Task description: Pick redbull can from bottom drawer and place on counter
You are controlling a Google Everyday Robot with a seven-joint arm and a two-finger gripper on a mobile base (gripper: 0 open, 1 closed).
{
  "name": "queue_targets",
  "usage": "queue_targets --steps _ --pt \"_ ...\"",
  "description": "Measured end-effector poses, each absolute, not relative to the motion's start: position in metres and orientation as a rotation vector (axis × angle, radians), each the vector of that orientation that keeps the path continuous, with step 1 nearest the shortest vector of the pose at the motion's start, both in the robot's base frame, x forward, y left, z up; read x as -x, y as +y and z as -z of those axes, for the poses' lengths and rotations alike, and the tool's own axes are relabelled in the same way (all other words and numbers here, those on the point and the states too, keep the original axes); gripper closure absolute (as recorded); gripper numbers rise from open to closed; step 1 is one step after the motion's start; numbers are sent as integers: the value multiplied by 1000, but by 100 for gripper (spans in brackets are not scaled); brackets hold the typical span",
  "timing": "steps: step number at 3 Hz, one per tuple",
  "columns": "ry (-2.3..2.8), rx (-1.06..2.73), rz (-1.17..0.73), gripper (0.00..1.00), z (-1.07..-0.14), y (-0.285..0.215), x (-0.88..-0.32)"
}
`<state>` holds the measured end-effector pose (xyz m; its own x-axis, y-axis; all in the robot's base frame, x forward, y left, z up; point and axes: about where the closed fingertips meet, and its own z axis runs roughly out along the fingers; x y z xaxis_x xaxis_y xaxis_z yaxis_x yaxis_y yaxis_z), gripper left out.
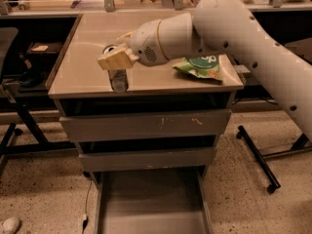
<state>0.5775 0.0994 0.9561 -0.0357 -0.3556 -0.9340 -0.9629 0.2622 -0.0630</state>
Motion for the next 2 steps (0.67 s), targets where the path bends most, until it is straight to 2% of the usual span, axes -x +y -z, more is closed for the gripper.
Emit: queue_targets --steps 1,2 --pt "1559 1286 -811 100 -972 100 -611" --pt "1561 1325 -909 100 -964 118 -647"
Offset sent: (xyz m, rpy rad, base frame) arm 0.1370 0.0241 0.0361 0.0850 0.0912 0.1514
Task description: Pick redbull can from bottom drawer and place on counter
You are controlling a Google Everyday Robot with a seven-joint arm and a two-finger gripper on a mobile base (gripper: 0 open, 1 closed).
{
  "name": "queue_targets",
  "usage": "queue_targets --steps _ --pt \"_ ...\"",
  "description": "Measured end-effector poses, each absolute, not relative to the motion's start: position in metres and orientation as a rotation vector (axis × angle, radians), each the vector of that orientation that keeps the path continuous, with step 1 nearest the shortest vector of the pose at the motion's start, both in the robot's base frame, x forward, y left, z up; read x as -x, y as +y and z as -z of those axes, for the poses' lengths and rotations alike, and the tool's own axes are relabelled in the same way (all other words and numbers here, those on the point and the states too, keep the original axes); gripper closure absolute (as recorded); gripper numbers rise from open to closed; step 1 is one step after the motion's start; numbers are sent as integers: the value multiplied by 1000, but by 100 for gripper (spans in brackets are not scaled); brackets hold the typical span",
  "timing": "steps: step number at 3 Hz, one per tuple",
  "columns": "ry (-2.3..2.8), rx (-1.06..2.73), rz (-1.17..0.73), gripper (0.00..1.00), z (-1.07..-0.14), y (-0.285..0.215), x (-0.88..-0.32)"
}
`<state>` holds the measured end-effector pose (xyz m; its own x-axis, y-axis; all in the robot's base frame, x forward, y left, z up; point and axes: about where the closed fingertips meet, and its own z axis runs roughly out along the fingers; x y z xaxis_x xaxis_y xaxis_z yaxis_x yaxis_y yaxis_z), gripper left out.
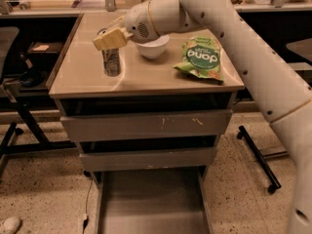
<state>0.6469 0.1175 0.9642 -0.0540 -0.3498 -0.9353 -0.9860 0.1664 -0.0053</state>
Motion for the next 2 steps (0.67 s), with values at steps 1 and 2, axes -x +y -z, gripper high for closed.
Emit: queue_targets --steps 1,2 --pt "1577 1388 -1026 100 -944 146 -674" --pt "1604 1462 -1115 100 -930 173 -690"
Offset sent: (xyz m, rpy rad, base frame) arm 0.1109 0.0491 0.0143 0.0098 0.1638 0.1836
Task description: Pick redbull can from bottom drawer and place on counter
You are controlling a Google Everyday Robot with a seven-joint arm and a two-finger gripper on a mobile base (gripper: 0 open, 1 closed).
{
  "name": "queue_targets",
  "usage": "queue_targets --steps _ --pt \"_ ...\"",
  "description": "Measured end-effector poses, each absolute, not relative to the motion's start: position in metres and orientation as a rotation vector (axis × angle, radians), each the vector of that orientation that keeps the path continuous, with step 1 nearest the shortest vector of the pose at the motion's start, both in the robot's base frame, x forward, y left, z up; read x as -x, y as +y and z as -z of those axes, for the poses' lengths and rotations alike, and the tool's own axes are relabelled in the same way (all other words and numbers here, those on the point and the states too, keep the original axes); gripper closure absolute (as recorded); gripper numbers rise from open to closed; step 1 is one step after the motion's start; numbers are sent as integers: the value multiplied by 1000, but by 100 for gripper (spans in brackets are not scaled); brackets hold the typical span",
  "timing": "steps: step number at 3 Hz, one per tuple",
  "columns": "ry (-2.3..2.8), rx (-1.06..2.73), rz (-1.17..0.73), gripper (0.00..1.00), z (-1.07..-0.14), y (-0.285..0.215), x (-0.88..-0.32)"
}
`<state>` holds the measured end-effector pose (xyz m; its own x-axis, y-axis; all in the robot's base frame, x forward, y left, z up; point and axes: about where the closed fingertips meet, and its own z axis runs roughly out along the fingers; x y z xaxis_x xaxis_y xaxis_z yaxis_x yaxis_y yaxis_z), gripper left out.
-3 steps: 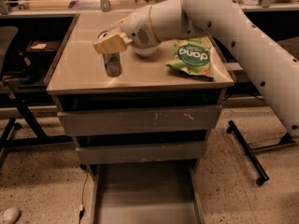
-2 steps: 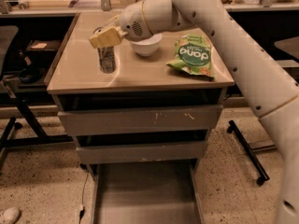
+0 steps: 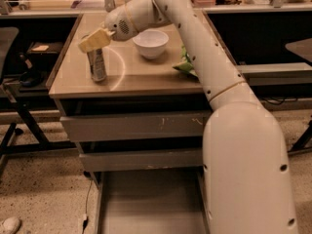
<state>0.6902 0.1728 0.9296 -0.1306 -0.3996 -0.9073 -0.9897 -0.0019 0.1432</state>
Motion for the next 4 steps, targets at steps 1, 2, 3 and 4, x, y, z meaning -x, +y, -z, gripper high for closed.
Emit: queue_targets --steps 1,2,3,4 --pt "1600 1490 -1134 100 -942 181 -704" --pt "1596 1481 -1119 100 -956 178 -715" --pt "1598 1471 -1106 100 -963 175 -722" --pt "1627 1465 -1116 100 -952 178 -727"
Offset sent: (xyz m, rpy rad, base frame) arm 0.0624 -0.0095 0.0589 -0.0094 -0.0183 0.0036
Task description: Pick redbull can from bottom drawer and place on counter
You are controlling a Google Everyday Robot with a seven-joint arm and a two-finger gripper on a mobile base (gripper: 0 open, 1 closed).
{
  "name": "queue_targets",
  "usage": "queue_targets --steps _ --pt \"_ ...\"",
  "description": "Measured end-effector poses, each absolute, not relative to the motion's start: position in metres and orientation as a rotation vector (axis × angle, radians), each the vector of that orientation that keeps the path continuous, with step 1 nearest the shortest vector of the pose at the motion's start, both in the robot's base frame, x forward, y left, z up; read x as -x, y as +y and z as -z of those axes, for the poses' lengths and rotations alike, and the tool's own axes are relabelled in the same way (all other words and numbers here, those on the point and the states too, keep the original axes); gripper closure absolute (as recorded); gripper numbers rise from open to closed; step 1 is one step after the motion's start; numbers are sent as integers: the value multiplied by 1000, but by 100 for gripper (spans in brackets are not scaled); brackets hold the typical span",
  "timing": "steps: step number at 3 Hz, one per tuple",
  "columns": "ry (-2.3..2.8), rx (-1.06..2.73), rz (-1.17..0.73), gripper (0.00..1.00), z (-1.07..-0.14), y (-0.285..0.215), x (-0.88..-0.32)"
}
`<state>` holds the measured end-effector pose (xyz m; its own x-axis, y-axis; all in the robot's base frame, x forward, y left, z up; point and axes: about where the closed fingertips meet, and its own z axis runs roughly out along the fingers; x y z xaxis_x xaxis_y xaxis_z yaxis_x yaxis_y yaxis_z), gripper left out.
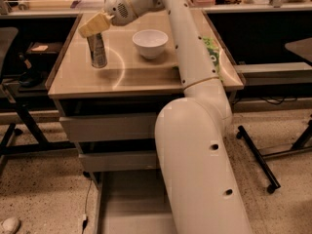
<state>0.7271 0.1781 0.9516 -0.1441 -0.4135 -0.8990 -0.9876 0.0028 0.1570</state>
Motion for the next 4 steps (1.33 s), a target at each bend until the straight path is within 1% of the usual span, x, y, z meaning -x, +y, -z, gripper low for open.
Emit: queue_targets --steps 3,4 --pt "1682 1437 -1157 100 -912 183 -737" --pt "1682 1437 -1157 82 -912 183 -737"
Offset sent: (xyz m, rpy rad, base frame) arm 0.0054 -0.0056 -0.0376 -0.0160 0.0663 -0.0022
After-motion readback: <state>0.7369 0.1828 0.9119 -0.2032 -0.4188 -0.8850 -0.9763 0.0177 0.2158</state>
